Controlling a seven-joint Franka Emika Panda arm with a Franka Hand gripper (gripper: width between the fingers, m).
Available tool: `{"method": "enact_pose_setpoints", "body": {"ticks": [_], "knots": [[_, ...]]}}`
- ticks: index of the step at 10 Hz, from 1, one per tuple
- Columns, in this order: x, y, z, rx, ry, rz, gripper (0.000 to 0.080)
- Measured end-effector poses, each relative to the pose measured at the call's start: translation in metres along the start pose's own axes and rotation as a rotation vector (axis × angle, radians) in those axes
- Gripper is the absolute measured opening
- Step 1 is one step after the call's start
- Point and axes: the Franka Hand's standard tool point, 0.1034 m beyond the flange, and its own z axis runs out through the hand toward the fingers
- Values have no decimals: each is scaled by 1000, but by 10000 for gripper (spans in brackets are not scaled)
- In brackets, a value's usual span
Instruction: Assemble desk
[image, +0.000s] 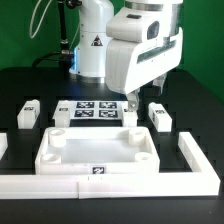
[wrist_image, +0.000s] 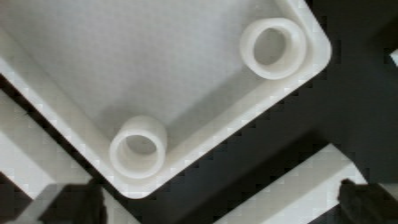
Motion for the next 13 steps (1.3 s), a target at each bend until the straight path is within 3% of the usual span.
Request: {"method": "enact_pose_setpoints", "body": {"ticks": [3,7,8,9,13], "knots": [[-3,0,1,1,-2,-55,649],[-72,3,12,21,-14,-516,649],[-82,7,13,31,-16,-602,649],[-85,7,14,41,-19,-655,649],[-89,8,19,40,-16,-688,649]]}}
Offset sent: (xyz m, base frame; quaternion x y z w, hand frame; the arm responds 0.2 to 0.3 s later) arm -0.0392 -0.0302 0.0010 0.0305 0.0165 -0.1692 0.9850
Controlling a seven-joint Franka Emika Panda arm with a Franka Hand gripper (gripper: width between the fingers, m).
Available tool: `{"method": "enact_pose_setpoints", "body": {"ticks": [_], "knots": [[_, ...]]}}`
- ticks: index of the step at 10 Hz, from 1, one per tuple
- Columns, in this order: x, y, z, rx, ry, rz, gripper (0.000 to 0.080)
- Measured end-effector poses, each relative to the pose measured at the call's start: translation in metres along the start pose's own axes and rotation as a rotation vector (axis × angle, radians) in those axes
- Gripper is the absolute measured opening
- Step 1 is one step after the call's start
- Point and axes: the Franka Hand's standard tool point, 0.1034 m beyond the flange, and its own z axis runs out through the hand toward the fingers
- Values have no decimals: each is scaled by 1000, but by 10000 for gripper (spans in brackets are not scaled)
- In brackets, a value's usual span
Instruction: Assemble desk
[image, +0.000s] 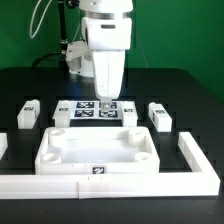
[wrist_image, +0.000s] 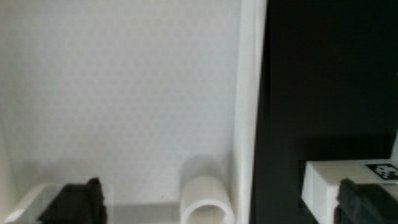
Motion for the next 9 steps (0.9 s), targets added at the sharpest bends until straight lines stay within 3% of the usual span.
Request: {"method": "enact_pose_setpoints", "body": {"ticks": [1,2,3,4,5,7,8,9], "knots": [[-14,-13,14,-15,3,-44,649],[-21,-27,28,-2,9,-28,649],[-21,-30,41,-8,14,-24,649],[-22,-28,59,-30,21,-18,649],[-24,-26,72,-20,27,-11,649],[-20,-21,84,-73,33,-5,649],[-20,-23,85,-70,32,-4,649],[-21,-22,85,-70,32,-3,529]]}}
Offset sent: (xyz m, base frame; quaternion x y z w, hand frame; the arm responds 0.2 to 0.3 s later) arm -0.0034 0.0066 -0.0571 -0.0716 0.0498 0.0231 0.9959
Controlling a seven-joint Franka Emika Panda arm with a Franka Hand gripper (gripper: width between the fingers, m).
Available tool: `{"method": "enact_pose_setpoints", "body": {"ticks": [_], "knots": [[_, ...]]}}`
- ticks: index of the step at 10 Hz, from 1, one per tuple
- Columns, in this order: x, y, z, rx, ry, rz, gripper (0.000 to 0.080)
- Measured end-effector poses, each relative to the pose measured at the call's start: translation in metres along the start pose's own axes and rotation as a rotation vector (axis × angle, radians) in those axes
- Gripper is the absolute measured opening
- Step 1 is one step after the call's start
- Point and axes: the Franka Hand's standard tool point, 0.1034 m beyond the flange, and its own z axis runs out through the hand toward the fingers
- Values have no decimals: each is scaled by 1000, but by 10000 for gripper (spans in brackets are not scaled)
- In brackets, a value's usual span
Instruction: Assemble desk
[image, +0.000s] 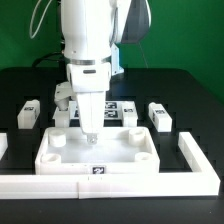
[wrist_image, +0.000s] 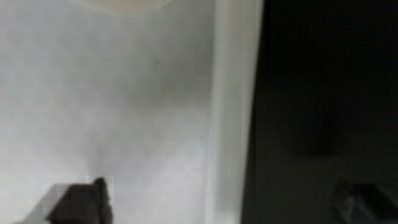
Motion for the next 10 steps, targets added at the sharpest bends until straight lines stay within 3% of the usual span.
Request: {"method": "enact_pose_setpoints", "body": {"ticks": [1,3,4,5,10], "knots": [[0,0,0,0,0,0,529],[0,0,0,0,0,1,254],[0,0,0,0,0,1,254],[-1,0,0,1,0,1,81],[-1,0,0,1,-1,2,55]]}}
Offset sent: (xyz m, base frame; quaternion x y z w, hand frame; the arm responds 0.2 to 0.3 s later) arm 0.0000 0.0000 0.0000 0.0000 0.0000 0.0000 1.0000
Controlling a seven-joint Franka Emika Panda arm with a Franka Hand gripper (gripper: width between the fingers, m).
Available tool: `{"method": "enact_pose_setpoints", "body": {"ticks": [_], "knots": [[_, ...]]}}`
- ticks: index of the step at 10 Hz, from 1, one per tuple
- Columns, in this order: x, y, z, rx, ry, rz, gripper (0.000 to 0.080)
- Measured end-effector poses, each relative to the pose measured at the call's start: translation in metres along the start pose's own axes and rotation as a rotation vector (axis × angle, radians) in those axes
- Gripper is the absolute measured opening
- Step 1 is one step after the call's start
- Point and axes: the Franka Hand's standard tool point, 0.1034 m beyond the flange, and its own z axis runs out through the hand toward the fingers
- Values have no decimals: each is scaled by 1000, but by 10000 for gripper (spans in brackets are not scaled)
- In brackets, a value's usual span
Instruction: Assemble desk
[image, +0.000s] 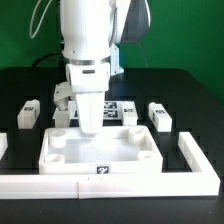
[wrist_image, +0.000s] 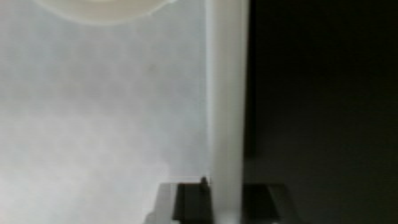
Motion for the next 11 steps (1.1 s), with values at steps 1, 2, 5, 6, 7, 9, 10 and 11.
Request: {"method": "enact_pose_setpoints", "body": {"ticks": [1,2,5,6,7,9,10,11], "knots": [[0,0,0,0,0,0,55],[0,0,0,0,0,0,55],[8,4,0,-4,4,31,55],[20,11,1,-10,10,49,55],[31,18,1,-18,17,65,55],[52,29,1,-28,29,79,55],[63,30,1,-16,32,77,56],[62,31,1,-9,30,77,57]]}}
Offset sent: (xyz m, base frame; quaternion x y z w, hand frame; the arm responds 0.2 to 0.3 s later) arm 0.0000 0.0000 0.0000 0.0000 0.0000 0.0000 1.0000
